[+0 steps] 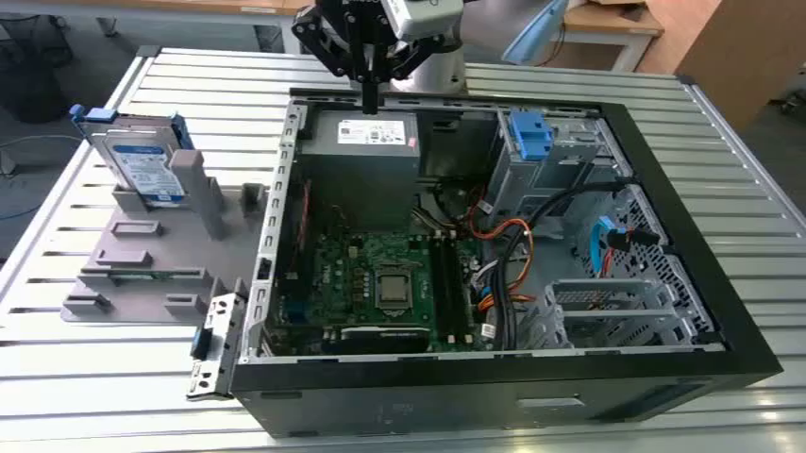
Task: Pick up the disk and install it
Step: 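Reach for the disk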
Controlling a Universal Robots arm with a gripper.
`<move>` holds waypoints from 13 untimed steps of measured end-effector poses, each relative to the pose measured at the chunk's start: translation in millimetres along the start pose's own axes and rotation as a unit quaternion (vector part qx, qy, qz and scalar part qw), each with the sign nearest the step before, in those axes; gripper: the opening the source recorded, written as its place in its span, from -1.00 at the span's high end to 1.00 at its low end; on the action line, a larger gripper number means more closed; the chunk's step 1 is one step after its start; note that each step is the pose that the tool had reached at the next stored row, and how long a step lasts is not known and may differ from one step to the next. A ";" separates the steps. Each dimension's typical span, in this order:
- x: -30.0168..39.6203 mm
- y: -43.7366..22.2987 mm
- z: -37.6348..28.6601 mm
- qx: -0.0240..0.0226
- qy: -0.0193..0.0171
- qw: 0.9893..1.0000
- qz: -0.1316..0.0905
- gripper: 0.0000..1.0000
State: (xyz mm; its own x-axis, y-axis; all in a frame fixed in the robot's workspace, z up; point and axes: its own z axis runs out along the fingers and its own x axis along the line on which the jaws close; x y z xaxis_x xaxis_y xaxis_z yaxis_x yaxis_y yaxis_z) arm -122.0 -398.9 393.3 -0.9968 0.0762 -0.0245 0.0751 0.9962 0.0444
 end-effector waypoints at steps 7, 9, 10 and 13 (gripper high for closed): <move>2.5 -0.2 -0.1 0.000 0.000 1.000 0.000 0.79; 2.5 -0.2 -0.1 0.000 0.000 1.000 0.000 0.79; 2.6 -0.2 -0.1 0.000 0.000 1.000 0.000 0.79; 4.0 -0.4 -0.1 0.000 0.000 1.000 0.000 0.79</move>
State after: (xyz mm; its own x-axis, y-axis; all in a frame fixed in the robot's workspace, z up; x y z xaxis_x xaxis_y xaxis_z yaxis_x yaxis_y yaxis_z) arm -126.0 -399.0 393.3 -0.9968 0.0762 -0.0245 0.0751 0.9962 0.0444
